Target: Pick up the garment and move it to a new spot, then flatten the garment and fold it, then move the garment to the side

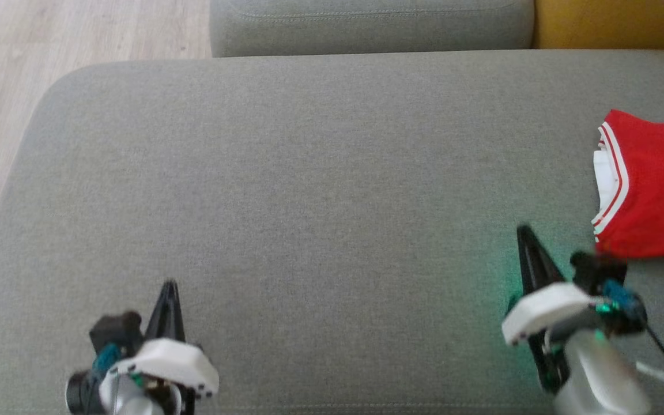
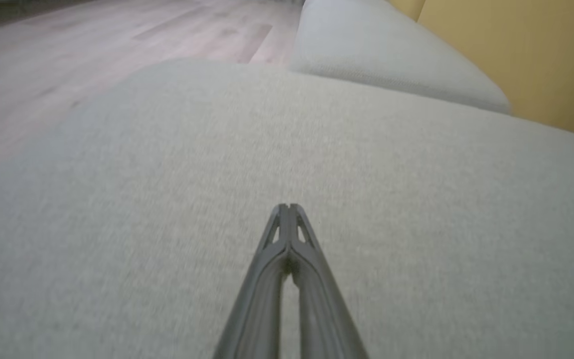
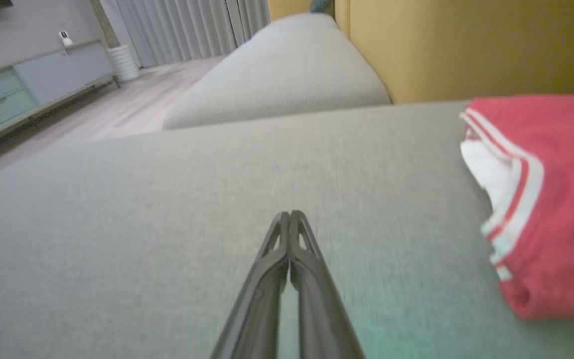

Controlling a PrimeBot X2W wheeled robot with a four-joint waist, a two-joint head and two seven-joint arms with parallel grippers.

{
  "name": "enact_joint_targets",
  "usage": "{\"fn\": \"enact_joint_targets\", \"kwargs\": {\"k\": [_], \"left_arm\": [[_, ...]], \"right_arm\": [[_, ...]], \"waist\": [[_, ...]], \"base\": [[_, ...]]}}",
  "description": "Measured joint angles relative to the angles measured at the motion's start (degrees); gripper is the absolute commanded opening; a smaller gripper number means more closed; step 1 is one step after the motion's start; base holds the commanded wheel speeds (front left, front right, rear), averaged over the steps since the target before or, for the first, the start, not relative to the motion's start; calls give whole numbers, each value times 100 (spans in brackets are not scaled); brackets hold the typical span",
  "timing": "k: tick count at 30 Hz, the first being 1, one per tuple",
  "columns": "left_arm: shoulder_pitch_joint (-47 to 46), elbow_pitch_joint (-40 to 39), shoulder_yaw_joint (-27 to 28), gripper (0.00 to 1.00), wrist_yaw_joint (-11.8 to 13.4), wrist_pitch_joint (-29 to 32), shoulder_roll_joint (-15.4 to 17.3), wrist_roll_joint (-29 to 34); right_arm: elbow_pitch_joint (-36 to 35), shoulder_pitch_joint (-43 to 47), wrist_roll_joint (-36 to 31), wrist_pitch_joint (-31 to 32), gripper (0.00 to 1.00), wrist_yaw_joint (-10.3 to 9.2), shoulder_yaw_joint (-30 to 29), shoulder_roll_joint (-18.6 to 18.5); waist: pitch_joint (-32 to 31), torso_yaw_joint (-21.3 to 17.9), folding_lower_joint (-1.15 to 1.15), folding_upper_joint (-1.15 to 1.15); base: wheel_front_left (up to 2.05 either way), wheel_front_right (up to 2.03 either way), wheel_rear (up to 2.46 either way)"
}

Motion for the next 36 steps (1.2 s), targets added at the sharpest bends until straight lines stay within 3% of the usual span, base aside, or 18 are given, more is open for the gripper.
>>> {"fn": "enact_joint_targets", "kwargs": {"k": [36], "left_arm": [[60,-168,355,0,-327,592,-10,-2215]], "right_arm": [[-621,262,2417,586,0,0,-265,-1]], "waist": [[-110,-43,0,0]], "base": [[0,0,0]]}}
